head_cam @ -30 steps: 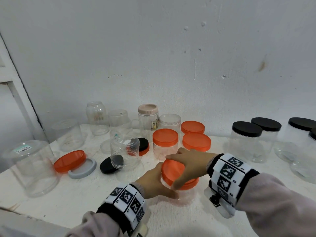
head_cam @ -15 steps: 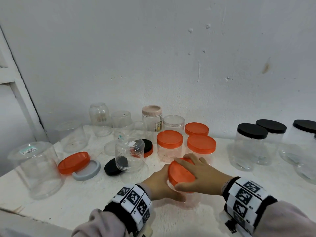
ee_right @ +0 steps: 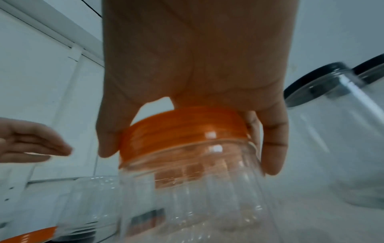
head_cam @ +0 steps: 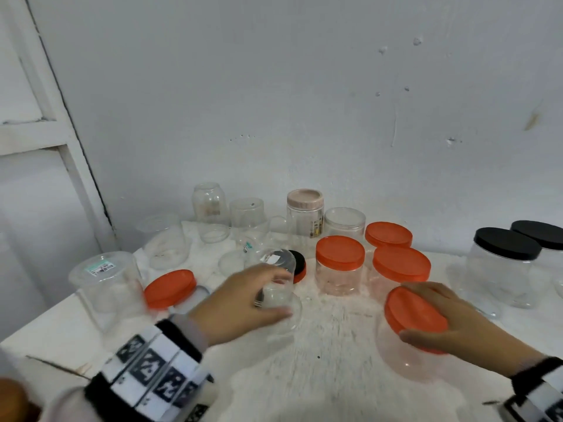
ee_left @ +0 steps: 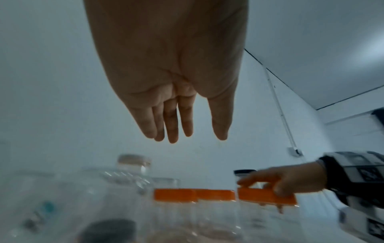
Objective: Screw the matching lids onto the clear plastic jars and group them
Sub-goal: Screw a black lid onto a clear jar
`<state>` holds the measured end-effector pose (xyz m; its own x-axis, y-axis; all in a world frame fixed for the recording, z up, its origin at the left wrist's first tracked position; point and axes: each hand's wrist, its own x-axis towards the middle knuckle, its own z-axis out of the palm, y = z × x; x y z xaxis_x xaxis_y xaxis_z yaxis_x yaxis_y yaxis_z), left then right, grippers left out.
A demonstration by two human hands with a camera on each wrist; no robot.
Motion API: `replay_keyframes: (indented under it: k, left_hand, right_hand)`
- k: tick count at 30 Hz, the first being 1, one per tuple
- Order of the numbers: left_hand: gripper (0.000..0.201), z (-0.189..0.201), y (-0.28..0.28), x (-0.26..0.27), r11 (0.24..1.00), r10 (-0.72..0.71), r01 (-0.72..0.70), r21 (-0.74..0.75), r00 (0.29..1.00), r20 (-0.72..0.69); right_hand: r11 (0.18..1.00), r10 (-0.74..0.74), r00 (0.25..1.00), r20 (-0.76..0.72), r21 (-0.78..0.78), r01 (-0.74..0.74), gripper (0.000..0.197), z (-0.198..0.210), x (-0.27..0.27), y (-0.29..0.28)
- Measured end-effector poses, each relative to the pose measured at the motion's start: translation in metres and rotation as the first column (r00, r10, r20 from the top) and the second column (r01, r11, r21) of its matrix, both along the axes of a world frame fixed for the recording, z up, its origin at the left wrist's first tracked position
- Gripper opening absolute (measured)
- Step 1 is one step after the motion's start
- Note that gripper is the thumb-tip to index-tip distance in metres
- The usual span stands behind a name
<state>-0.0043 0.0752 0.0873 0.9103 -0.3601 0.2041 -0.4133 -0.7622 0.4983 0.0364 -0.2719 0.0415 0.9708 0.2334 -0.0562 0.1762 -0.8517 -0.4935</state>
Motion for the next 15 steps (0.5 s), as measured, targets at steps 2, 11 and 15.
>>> replay_keyframes:
  k: [2,11,15]
  left_hand:
    - [0.048,0.015,0.03,-0.004,0.995,0.099,-0.099,-0.007,0.99,0.097]
    - [0.055,0.039,0.157,-0.004,0.812,0.542,-0.569,0.129,0.817,0.197]
    - [0.067,0.026,0.192,-0.001,0.742,0.651,-0.658,0.132,0.753,0.091]
  right_hand:
    - [0.995,-0.096,0.995,0.018,0.02,0.095,0.104,-0.002,0.002,-0.011]
    - [0.927,-0.374,0.924,0.08,-0.005,0.375,0.105,-0.023,0.03,-0.045]
    - [0.905,-0.418,0.905,0.078,-0.054,0.422,0.1,-0.028,0.039,-0.045]
